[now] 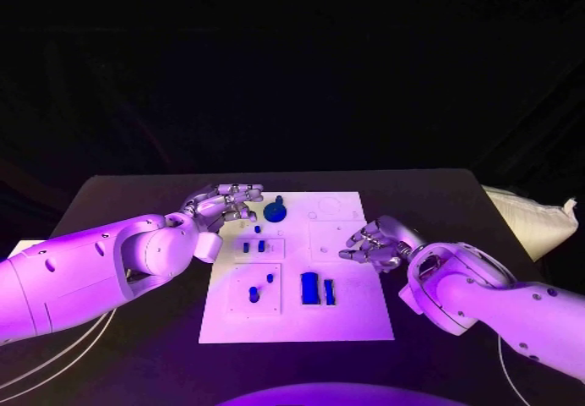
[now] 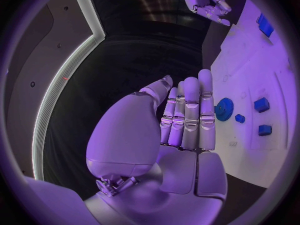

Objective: Assemble the parts on the task board

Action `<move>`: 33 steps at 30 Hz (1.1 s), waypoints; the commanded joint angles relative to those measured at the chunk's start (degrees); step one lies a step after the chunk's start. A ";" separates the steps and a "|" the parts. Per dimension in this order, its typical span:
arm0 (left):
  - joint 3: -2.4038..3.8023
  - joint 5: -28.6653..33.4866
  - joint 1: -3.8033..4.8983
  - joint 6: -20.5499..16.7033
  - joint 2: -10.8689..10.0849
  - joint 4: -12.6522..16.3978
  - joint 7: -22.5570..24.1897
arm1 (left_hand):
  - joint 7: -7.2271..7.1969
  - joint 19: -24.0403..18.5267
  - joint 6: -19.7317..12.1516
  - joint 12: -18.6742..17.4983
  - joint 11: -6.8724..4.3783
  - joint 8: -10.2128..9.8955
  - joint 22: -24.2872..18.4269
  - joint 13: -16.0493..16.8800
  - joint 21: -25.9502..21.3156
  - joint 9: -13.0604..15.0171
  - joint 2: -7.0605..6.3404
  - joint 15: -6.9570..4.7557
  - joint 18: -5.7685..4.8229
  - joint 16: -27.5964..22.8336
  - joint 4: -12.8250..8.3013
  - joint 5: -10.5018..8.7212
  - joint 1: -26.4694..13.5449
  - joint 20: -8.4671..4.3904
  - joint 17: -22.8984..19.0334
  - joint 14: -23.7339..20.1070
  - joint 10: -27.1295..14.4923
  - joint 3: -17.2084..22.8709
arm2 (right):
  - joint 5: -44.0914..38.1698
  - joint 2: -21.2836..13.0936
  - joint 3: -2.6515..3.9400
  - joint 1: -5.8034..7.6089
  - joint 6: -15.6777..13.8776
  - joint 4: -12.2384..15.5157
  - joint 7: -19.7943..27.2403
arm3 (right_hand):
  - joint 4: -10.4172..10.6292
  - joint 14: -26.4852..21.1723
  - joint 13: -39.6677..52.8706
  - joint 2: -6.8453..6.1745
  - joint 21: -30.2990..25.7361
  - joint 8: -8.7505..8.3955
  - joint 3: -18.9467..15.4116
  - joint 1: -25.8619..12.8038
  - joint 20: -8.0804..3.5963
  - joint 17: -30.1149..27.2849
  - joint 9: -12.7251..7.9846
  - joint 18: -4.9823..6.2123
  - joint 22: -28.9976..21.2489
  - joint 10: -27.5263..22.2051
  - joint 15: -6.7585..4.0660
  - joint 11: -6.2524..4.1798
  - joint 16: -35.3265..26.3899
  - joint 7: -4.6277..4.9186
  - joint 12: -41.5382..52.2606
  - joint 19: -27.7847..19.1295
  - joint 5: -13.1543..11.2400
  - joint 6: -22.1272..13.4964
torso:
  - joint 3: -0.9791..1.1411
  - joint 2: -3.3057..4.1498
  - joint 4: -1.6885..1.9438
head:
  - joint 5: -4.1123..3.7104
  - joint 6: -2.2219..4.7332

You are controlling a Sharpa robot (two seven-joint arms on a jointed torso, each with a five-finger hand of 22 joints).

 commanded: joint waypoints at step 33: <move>1.01 1.53 -2.63 -17.03 5.15 -3.83 10.73 | -5.24 -42.69 -31.44 -17.49 -1.50 -7.54 -34.96 -8.41 -34.46 -3.95 6.94 -1.37 -4.19 -49.70 -1.01 -5.44 -42.50 -0.03 -29.49 -37.91 -33.75 -10.36 | 63.68 11.79 -4.04 8.15 -2.10 -23.34 45.35 | -15.06 -44.82 -44.32 2.42 -52.07 -3.82 7.86 -36.69 1.20 -37.07 -15.69 -3.48 -47.14 -40.75 1.71 -2.41 -44.12 -1.93 -15.99 -37.92 -9.90 -34.16 | 0.57 -5.17 1.26 | 0.00 9.79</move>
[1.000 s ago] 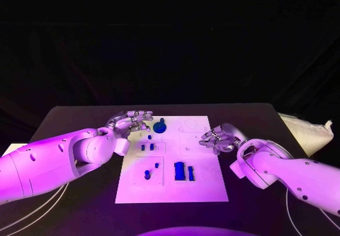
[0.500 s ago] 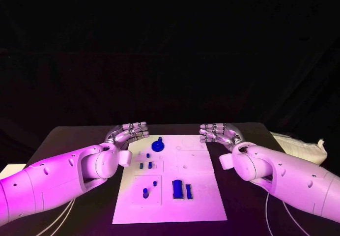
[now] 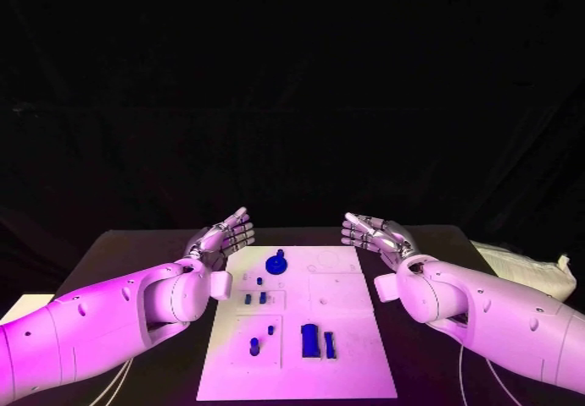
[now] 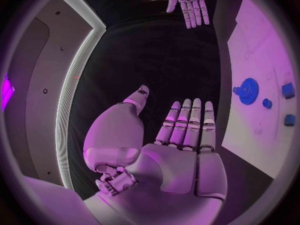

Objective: Assemble the parts on the task board

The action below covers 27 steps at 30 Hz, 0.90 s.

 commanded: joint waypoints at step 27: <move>2.26 -10.86 -1.26 -22.64 -0.79 10.67 5.57 | -6.40 -21.70 -29.07 -2.75 -6.13 -1.06 -15.13 -0.70 -3.71 -0.74 2.73 -5.15 -8.00 -7.67 -0.37 -1.09 -40.31 -9.94 -3.43 -27.98 -30.66 -15.16 | 13.43 -2.59 -8.60 6.68 -20.79 12.66 11.66 | -1.87 -34.18 -0.91 -0.25 -7.75 -0.83 -0.10 -44.46 -7.82 -5.65 -1.53 -7.48 -11.92 -32.43 -1.22 -4.33 -0.89 -7.12 -0.93 -28.34 -6.04 -28.64 | 1.03 -0.82 1.35 | 0.03 1.79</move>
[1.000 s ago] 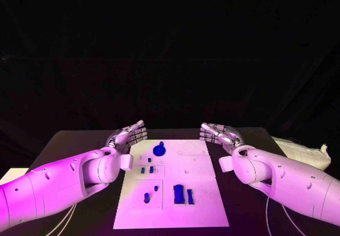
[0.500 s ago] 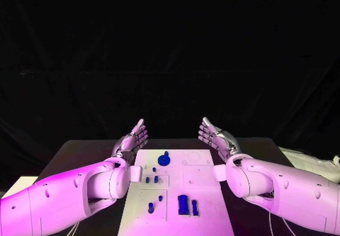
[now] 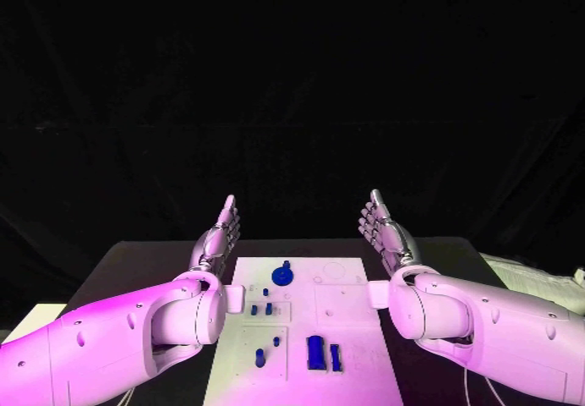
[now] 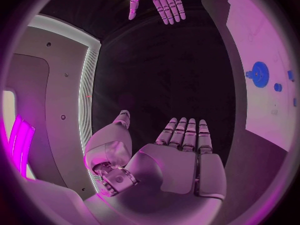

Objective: Assemble the parts on the task board

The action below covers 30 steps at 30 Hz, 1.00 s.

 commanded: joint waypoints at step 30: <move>0.07 -1.25 -0.02 -1.21 0.05 0.17 1.39 | -0.12 -9.40 -12.38 -0.33 -0.11 -0.39 -3.91 -0.07 -0.43 -0.07 0.03 -0.08 -0.87 -0.60 0.02 -0.38 -17.16 -0.62 -0.11 -11.87 -13.05 -4.55 | 0.49 0.01 0.01 0.02 -0.82 0.12 1.51 | -0.23 -14.48 -0.07 -0.03 -0.44 -0.20 -0.02 -18.91 -0.26 -0.13 -0.06 -1.22 -1.52 -13.76 -0.04 -0.03 -0.22 -0.20 -0.38 -12.07 -0.29 -12.15 | -0.01 0.00 0.00 | -0.01 -0.01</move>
